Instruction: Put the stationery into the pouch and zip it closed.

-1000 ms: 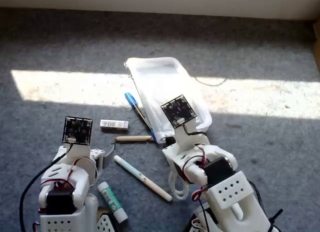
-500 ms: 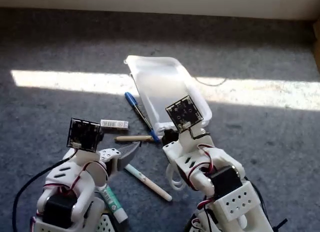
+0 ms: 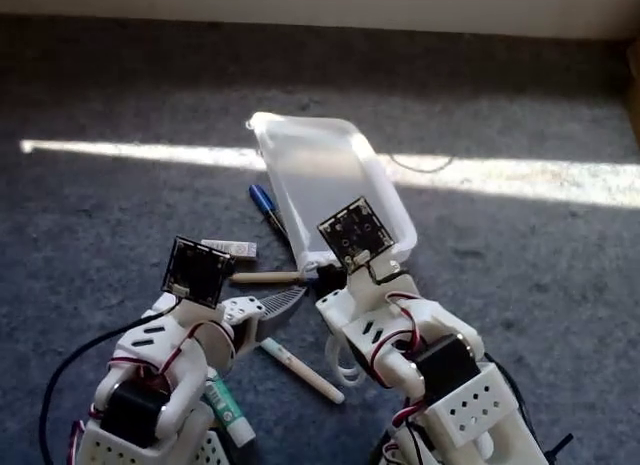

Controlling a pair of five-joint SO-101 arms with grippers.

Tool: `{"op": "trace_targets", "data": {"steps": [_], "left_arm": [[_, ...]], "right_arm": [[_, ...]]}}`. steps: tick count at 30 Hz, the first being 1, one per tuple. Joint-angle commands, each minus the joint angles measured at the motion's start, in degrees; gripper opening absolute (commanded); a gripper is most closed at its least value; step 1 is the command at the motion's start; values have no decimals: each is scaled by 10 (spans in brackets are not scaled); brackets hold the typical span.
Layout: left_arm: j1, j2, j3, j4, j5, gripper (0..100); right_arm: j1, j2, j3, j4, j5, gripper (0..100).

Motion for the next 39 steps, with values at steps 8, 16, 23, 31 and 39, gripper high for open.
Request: {"op": "trace_targets", "data": {"steps": [8, 16, 23, 31, 39], "left_arm": [[12, -5, 59, -102, 4, 344], [12, -5, 103, -151, 3, 343], [11, -5, 117, -167, -40, 258], [-15, -5, 114, -166, -53, 217], [-20, -5, 100, -164, -50, 274]], "right_arm": [[-7, -15, -44, -8, 4, 4], [-44, -15, -51, 19, 3, 4], [-53, -15, -95, 61, 4, 4], [-52, -15, -93, 61, 5, 4], [-35, -15, -87, 61, 5, 4]]}}
